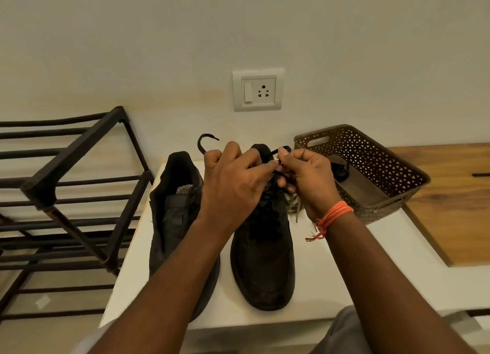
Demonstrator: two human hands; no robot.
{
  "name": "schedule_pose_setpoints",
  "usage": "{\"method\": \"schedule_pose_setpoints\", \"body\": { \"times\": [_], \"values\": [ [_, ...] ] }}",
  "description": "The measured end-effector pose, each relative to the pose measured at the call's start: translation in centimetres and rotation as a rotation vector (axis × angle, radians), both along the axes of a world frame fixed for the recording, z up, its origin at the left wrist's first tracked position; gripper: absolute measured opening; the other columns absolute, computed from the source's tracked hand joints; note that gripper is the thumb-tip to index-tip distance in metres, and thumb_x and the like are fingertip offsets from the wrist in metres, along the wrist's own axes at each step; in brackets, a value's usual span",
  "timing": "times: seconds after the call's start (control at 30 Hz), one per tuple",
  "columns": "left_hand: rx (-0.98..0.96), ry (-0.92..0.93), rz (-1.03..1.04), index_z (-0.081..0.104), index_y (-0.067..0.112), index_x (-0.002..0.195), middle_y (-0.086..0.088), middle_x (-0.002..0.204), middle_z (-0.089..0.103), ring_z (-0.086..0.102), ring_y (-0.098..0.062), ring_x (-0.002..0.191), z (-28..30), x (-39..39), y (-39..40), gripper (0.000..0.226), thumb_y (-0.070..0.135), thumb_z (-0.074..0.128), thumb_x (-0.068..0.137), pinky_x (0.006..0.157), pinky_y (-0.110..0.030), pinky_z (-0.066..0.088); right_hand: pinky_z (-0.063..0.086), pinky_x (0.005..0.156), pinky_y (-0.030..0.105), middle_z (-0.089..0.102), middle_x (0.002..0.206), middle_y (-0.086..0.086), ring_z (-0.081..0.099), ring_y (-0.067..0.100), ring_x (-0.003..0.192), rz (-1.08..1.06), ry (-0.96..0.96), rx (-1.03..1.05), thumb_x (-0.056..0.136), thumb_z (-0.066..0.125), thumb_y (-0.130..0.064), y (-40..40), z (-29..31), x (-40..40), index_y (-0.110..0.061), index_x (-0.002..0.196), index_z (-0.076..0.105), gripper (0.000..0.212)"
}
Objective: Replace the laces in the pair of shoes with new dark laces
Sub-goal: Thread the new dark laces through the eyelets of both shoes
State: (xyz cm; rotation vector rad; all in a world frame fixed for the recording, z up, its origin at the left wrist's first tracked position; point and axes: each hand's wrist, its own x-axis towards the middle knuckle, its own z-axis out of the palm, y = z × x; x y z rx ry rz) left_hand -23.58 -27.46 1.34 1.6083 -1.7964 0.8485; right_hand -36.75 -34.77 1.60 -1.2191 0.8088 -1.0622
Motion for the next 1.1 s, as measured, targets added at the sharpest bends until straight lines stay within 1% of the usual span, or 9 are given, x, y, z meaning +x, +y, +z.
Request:
{"method": "schedule_pose_setpoints", "body": {
  "times": [0.17,0.27,0.47,0.57,0.63,0.7,0.8,0.97,1.1],
  "values": [
    [0.107,0.040,0.021,0.075,0.031,0.098,0.006,0.090,0.062,0.050,-0.021,0.087,0.3,0.4,0.1,0.016,0.036,0.072,0.083,0.074,-0.033,0.018,0.041,0.041,0.020,0.064,0.069,0.009,0.054,0.012,0.046,-0.015,0.093,-0.079,0.094,0.061,-0.019,0.3,0.0,0.0,0.004,0.090,0.060,0.023],
    [0.172,0.133,0.030,0.073,0.030,0.091,0.007,0.095,0.057,0.047,-0.018,0.095,0.6,0.8,0.6,0.011,0.037,0.068,0.084,0.077,-0.030,0.013,0.057,0.064,0.029,0.068,0.080,0.008,0.065,0.020,0.071,-0.195,0.340,-0.288,0.088,0.068,-0.019,0.2,-0.6,-0.6,-0.005,0.088,0.066,0.013],
    [0.518,0.926,0.031,0.060,0.033,0.068,0.010,0.096,0.053,0.039,-0.013,0.108,1.1,0.2,1.9,0.023,0.031,0.059,0.091,0.093,-0.036,0.024,0.058,0.064,0.026,0.070,0.073,0.000,0.067,0.022,0.067,0.290,0.585,-0.443,0.071,0.084,-0.023,2.5,1.4,-3.3,-0.015,0.087,0.073,0.021],
    [0.613,1.248,-0.115,0.071,0.024,0.071,-0.001,0.086,0.068,0.059,-0.021,0.100,1.6,0.2,1.8,0.025,0.023,0.058,0.092,0.095,-0.043,0.044,0.055,0.069,0.022,0.064,0.085,-0.008,0.063,0.010,0.077,0.146,0.650,-0.591,0.068,0.084,-0.036,3.0,0.8,-2.0,-0.023,0.094,0.074,0.031],
    [0.656,1.352,-0.185,0.074,0.018,0.078,-0.004,0.086,0.072,0.064,-0.015,0.094,2.1,0.2,1.9,0.023,0.020,0.057,0.094,0.089,-0.027,0.048,0.052,0.075,0.016,0.058,0.101,-0.006,0.057,0.003,0.091,0.084,0.601,-0.656,0.076,0.079,-0.031,2.8,0.5,-1.4,-0.023,0.094,0.075,0.021],
    [0.683,1.349,-0.219,0.075,0.014,0.085,-0.001,0.091,0.073,0.065,-0.008,0.095,2.4,0.3,2.2,0.021,0.021,0.057,0.094,0.079,-0.014,0.043,0.046,0.077,0.008,0.050,0.112,-0.005,0.050,-0.002,0.101,0.082,0.595,-0.680,0.082,0.074,-0.028,2.8,0.4,-1.6,-0.022,0.093,0.075,0.012],
    [0.640,1.188,-0.214,0.074,0.023,0.089,0.008,0.095,0.070,0.059,-0.003,0.090,2.1,0.8,2.5,0.017,0.033,0.061,0.092,0.088,-0.025,0.038,0.042,0.077,0.010,0.050,0.107,-0.001,0.051,0.005,0.100,0.090,0.607,-0.661,0.087,0.068,-0.033,2.6,0.2,-2.2,-0.019,0.083,0.070,0.014],
    [0.448,0.544,-0.056,0.069,0.040,0.092,0.018,0.090,0.063,0.051,-0.006,0.098,1.9,1.9,3.3,0.016,0.051,0.058,0.089,0.090,-0.038,0.022,0.052,0.068,0.036,0.061,0.066,0.014,0.060,0.021,0.064,0.035,0.403,-0.503,0.088,0.068,-0.026,2.5,0.5,-2.6,0.004,0.070,0.059,0.036],
    [0.406,0.438,-0.020,0.067,0.041,0.102,0.019,0.098,0.067,0.048,-0.008,0.100,0.9,2.6,3.9,0.020,0.047,0.049,0.095,0.079,-0.032,0.012,0.053,0.064,0.049,0.056,0.061,0.025,0.056,0.039,0.059,-0.094,0.374,-0.512,0.081,0.074,-0.035,2.7,1.8,-4.0,0.006,0.063,0.050,0.051]
  ]
}}
